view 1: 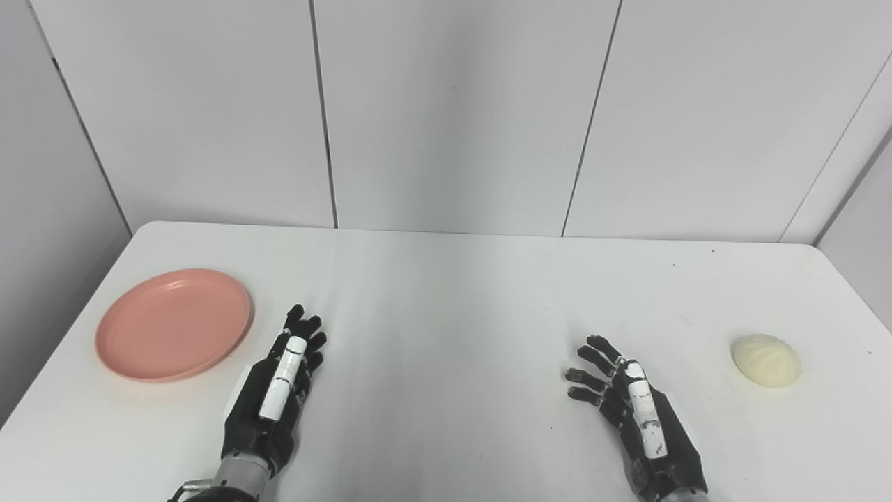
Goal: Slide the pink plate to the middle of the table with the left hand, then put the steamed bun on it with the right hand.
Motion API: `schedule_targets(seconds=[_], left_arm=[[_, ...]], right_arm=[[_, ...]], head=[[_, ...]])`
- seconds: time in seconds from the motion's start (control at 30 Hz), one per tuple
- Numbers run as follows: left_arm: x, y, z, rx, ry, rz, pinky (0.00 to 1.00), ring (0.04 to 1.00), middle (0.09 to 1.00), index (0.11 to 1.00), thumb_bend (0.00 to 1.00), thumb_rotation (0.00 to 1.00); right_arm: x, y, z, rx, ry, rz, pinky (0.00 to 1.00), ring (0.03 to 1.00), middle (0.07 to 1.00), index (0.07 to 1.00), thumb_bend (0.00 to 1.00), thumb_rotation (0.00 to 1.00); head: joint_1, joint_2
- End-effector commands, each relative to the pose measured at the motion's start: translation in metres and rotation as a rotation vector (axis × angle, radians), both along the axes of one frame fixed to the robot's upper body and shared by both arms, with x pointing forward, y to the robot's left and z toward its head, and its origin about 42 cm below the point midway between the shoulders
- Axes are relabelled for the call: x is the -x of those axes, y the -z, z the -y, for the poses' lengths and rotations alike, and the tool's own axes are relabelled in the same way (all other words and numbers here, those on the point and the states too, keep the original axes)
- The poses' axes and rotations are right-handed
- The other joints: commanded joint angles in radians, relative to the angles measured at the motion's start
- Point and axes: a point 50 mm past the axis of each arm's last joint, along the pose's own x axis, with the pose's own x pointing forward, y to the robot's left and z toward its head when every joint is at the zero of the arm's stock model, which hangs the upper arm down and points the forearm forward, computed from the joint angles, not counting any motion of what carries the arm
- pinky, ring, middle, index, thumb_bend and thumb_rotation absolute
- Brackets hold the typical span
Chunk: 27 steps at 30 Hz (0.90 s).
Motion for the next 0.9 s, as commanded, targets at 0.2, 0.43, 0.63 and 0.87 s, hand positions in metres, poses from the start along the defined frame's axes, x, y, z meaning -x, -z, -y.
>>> schedule_targets(seconds=[0.2, 0.43, 0.63, 0.87], left_arm=[[-0.0067, -0.0193, 0.0007, -0.004, 0.010, 0.072, 1.00, 0.964, 0.968, 1.000, 0.79, 0.75], [-0.0066, -0.0200, 0.0010, -0.004, 0.015, 0.072, 1.00, 0.970, 0.969, 1.000, 0.80, 0.75], [-0.0067, -0.0200, 0.0007, -0.005, 0.016, 0.068, 1.00, 0.969, 0.969, 1.000, 0.79, 0.75], [-0.0065, -0.0199, 0.0004, -0.005, 0.018, 0.069, 1.00, 0.970, 0.967, 1.000, 0.80, 0.75]], right_arm=[[-0.0042, -0.0166, -0.0013, 0.011, -0.023, 0.065, 0.71, 0.747, 0.858, 0.855, 0.87, 0.95], [-0.0039, -0.0167, -0.0013, 0.009, -0.031, 0.067, 0.71, 0.743, 0.862, 0.861, 0.86, 0.95], [-0.0039, -0.0165, -0.0008, 0.012, -0.040, 0.066, 0.70, 0.735, 0.867, 0.864, 0.84, 0.95], [-0.0036, -0.0168, -0.0012, 0.027, -0.044, 0.072, 0.69, 0.720, 0.861, 0.859, 0.84, 0.95]], head=[[0.000, 0.001], [0.001, 0.001], [0.001, 0.001], [0.000, 0.002]])
